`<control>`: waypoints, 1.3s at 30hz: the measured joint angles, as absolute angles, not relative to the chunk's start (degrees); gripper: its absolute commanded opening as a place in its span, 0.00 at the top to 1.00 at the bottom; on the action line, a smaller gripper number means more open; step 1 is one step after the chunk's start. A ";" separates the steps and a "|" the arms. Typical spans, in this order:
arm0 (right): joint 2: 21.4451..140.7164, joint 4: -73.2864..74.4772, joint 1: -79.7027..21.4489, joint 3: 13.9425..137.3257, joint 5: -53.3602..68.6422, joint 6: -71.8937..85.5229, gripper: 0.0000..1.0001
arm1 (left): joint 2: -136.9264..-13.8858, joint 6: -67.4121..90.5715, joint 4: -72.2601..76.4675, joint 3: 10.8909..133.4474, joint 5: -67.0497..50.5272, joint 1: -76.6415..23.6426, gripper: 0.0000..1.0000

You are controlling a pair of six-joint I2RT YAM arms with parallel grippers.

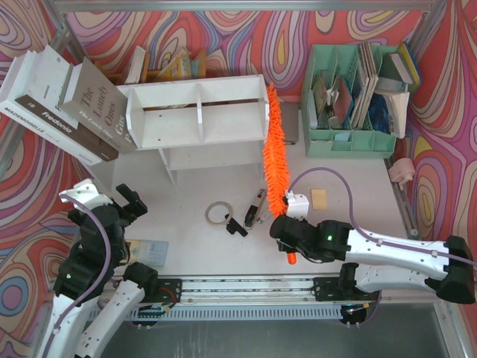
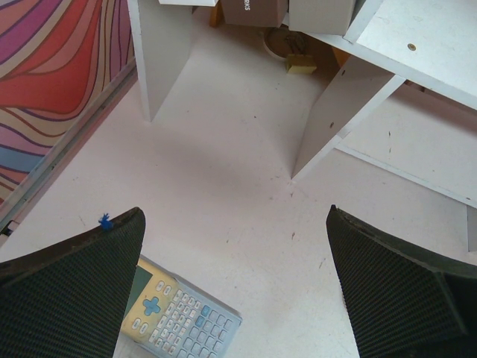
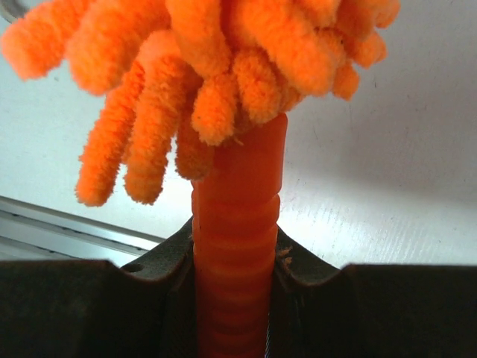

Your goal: Dust the bookshelf with a duster

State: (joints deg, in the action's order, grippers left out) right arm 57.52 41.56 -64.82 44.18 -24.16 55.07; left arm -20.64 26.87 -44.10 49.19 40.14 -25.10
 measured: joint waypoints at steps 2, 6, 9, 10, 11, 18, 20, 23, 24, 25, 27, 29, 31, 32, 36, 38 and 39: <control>58.59 40.56 -64.82 42.46 -23.53 55.11 1.00 | -20.64 26.87 -44.07 49.19 40.14 -25.10 0.02; 61.32 38.87 -64.82 39.42 -21.82 55.44 1.00 | -20.64 26.87 -44.10 49.19 40.14 -25.10 0.02; 63.11 37.95 -64.79 38.26 -20.43 55.66 1.00 | -20.64 26.87 -44.07 49.19 40.14 -25.10 0.02; 63.70 37.74 -64.79 38.06 -19.94 55.77 1.00 | -20.64 26.87 -44.07 49.19 40.14 -25.10 0.02; 64.38 37.63 -64.79 38.02 -19.40 55.94 1.00 | -20.64 26.87 -44.10 49.19 40.14 -25.10 0.02; 68.49 37.21 -64.79 37.85 -14.90 56.71 1.00 | -20.64 26.85 -44.10 49.19 40.14 -25.10 0.02; 68.64 36.97 -64.79 37.26 -13.87 56.86 1.00 | -20.64 26.87 -44.10 49.19 40.14 -25.10 0.02; 68.73 36.86 -64.79 35.83 -12.27 57.01 1.00 | -20.64 26.87 -44.10 49.19 40.14 -25.10 0.02; 68.86 36.88 -64.79 35.31 -11.68 57.08 1.00 | -20.64 26.87 -44.07 49.19 40.14 -25.10 0.02; 69.12 36.95 -64.79 34.94 -11.09 57.12 1.00 | -20.64 26.87 -44.10 49.19 40.14 -25.10 0.02; 69.78 36.93 -64.79 34.37 -10.11 57.28 1.00 | -20.64 26.87 -44.10 49.19 40.14 -25.10 0.02; 70.32 36.91 -64.79 34.11 -9.63 57.23 1.00 | -20.64 26.87 -44.07 49.19 40.14 -25.10 0.02; 70.61 36.88 -64.79 34.11 -9.47 57.23 1.00 | -20.64 26.87 -44.07 49.19 40.14 -25.10 0.02; 70.63 36.91 -64.79 34.11 -9.52 57.21 1.00 | -20.64 26.87 -44.10 49.19 40.14 -25.10 0.02; 70.50 38.09 -64.79 34.68 -10.26 56.99 1.00 | -20.64 26.87 -44.10 49.19 40.14 -25.10 0.02; 69.69 39.86 -64.79 35.92 -10.90 57.01 1.00 | -20.64 26.87 -44.10 49.19 40.14 -25.10 0.02; 68.82 41.15 -64.79 36.86 -11.49 57.01 1.00 | -20.64 26.87 -44.10 49.19 40.14 -25.10 0.02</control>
